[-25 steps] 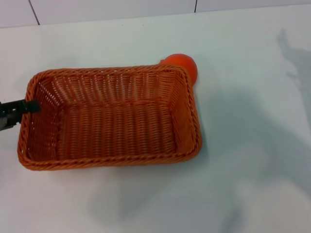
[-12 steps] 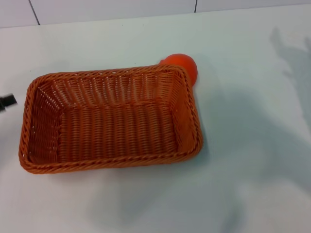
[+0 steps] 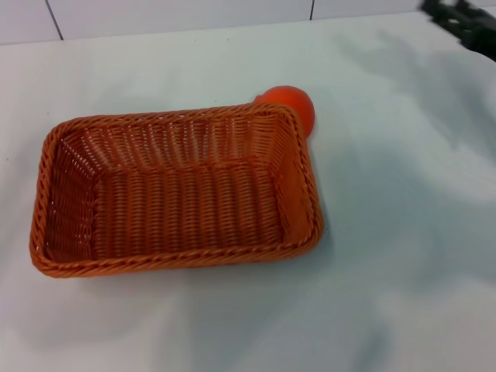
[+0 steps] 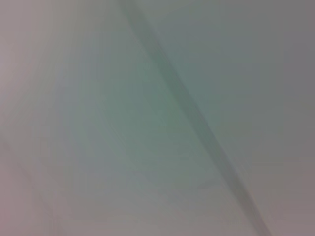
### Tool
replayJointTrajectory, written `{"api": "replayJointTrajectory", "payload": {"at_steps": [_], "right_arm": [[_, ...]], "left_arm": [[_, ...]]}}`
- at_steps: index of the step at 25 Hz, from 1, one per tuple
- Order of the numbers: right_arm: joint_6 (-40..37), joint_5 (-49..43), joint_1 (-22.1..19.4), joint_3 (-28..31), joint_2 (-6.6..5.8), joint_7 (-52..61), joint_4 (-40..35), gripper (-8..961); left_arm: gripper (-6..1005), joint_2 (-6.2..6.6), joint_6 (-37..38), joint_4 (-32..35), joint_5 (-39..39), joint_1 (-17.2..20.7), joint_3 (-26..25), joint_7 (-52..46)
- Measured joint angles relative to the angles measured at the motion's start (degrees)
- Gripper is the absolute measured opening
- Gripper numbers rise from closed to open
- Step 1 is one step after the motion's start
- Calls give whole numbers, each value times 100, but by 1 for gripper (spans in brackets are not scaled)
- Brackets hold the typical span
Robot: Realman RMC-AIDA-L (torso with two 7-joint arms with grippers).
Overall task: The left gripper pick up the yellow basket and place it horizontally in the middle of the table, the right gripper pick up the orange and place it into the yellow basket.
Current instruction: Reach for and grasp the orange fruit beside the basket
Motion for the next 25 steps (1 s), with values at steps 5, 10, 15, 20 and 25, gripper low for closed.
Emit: {"api": "replayJointTrajectory", "payload": {"at_steps": [5, 10, 15, 20, 25], "right_arm": [[-415, -2168, 407, -17, -196, 2071, -1327, 941], [-998, -3892, 1158, 22, -332, 3493, -2149, 941], [-1291, -5470, 1992, 3, -299, 4337, -2362, 942], [-1216, -6369, 2555, -151, -166, 4671, -2176, 942], [-803, -6541, 2719, -566, -57, 4994, -1901, 941]], "left_arm": [[580, -29, 330, -1007, -873, 94, -5, 1786], [576, -32, 750, -1939, -1598, 176, -10, 3516], [574, -34, 782, -2129, -1703, 188, 13, 3723], [574, -36, 810, -2196, -1656, 196, 68, 3693], [573, -37, 814, -2219, -1648, 225, 139, 3630]]}}
